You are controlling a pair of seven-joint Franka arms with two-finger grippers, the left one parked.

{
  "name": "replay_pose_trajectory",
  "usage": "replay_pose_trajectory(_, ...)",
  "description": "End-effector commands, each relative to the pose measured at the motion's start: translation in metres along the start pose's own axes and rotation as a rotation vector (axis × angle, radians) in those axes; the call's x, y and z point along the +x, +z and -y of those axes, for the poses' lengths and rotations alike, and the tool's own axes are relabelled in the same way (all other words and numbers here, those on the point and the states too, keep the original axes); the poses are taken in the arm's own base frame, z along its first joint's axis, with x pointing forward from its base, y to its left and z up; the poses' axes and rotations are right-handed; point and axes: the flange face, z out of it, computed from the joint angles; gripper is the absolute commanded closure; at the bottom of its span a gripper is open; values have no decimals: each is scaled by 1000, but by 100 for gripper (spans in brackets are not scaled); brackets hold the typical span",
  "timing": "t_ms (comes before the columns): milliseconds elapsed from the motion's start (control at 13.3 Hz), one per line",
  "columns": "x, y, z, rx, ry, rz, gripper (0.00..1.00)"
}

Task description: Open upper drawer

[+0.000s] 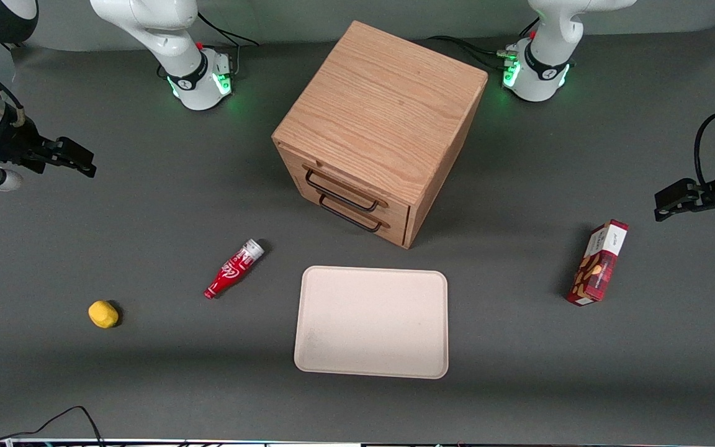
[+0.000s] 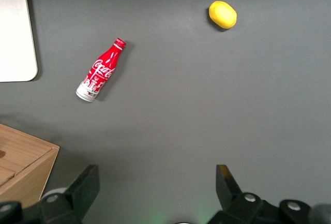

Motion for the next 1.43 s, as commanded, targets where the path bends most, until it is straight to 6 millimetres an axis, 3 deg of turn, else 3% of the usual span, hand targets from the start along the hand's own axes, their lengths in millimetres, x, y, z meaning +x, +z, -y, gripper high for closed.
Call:
replay_pose_trajectory(0, 1, 5, 3, 16, 7, -19, 0)
replay_pose_trajectory(225, 15, 11, 13, 27, -9, -36, 0)
replay_pose_trajectory(300, 21, 14, 35, 30, -51, -32, 0)
replay_pose_trajectory(675, 7, 9, 215, 9, -399, -73, 0)
replay_pose_trajectory(750, 6, 7, 241, 37, -449, -71, 0)
replay_pose_trajectory(1125, -8, 35, 349, 108, -774, -53, 0)
replay_pose_trajectory(1350, -14, 63, 386, 130, -906, -36, 0)
